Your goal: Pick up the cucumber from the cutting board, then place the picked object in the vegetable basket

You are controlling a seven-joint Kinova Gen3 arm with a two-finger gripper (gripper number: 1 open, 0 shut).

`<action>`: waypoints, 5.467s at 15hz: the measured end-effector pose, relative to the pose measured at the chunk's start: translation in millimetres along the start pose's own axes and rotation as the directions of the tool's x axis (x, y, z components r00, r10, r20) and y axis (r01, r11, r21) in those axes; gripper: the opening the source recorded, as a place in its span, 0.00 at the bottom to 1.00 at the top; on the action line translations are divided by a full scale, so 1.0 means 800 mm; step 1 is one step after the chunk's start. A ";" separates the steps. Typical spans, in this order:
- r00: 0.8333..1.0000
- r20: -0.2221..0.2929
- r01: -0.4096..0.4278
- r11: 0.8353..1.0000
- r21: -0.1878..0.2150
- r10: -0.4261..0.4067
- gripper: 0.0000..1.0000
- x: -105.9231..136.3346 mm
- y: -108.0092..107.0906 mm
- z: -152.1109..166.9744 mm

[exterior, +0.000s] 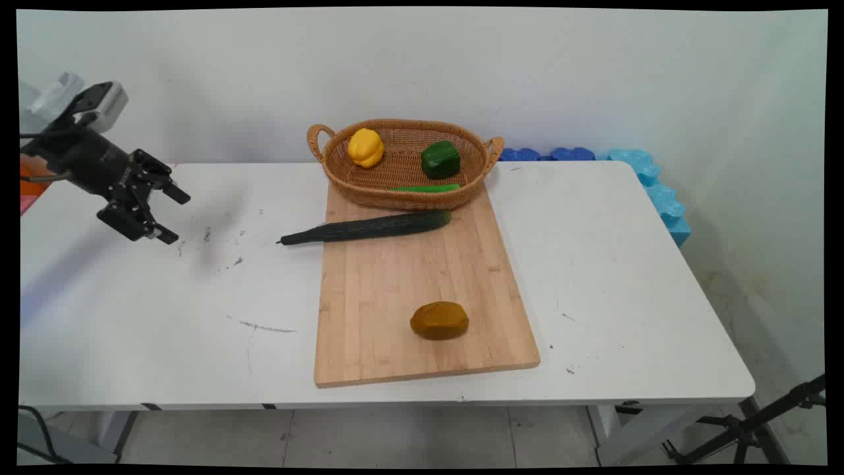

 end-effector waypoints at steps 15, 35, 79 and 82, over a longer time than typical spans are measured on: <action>1.000 -0.027 0.018 0.997 0.081 -0.016 1.00 0.151 0.007 0.109; 0.999 -0.008 0.042 0.995 0.091 -0.041 0.00 0.234 -0.015 0.271; 0.950 -0.075 -0.287 0.941 0.181 0.304 0.00 0.295 -0.063 0.132; 0.944 -0.057 -0.304 0.927 0.220 0.324 0.00 0.305 -0.090 0.138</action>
